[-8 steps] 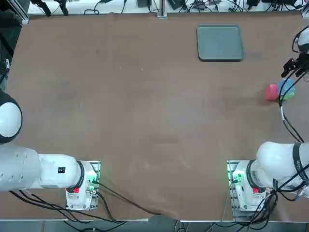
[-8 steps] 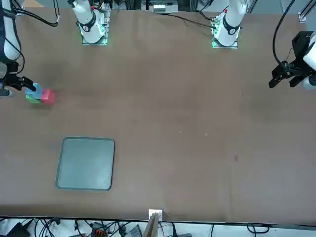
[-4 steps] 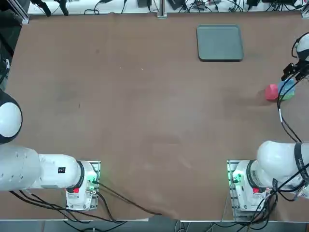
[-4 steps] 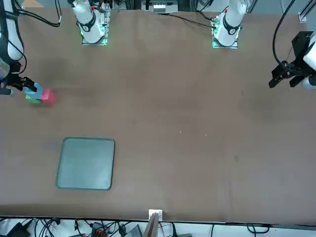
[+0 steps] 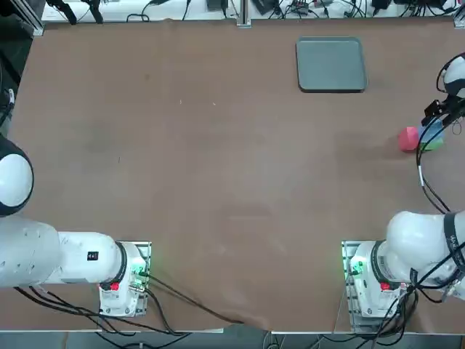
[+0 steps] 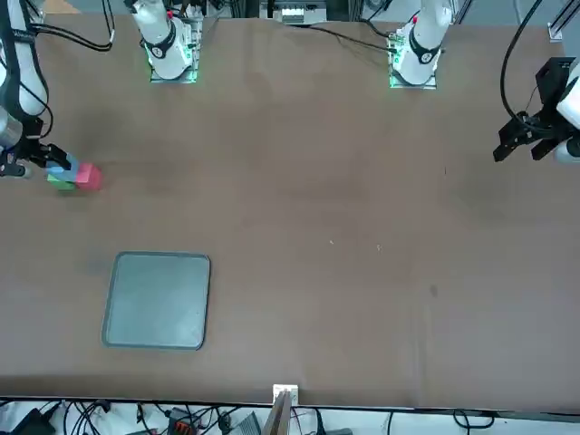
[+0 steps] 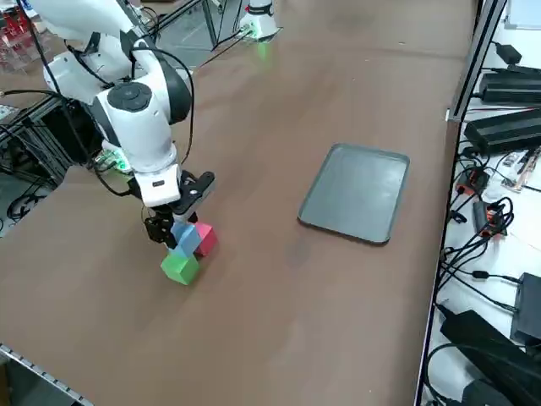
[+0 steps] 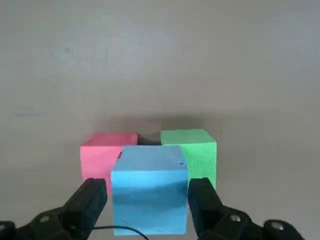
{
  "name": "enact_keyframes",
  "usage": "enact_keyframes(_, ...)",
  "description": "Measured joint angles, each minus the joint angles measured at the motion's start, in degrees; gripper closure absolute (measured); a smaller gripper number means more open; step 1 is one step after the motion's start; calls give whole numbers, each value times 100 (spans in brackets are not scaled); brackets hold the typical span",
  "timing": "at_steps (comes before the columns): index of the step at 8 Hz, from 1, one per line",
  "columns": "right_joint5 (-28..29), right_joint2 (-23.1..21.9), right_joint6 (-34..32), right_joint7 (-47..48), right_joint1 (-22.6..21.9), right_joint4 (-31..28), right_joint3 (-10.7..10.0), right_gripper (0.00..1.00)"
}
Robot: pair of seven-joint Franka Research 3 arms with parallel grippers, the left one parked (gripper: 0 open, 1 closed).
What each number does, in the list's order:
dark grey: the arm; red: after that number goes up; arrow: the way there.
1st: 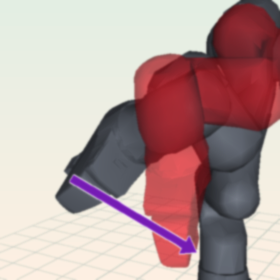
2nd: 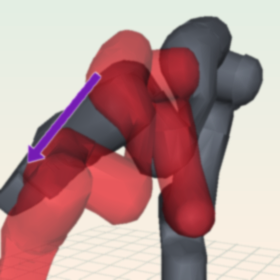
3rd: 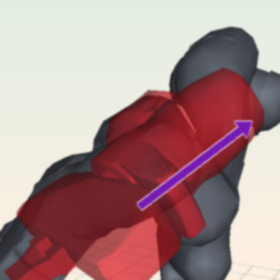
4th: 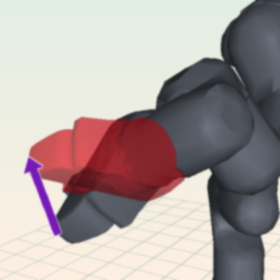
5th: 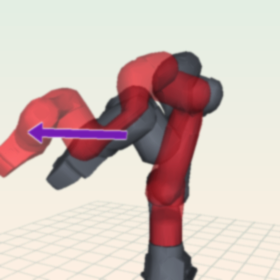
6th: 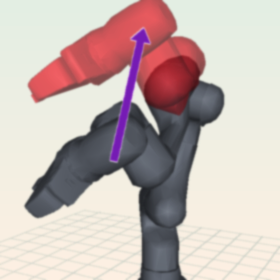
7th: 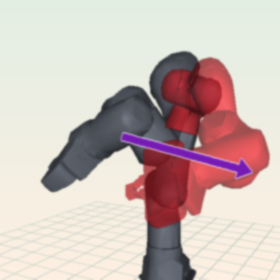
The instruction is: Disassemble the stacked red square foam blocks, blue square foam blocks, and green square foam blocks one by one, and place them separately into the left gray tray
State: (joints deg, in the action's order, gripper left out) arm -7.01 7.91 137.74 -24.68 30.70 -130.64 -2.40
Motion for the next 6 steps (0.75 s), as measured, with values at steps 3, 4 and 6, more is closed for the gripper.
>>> enact_keyframes(3, 0, 10, 6, 0, 2, -7, 0, 0)
enact_keyframes(4, 0, 24, 7, 0, 2, -14, 0, 0)
enact_keyframes(6, 0, 81, 29, 0, 2, -16, 1, 0)
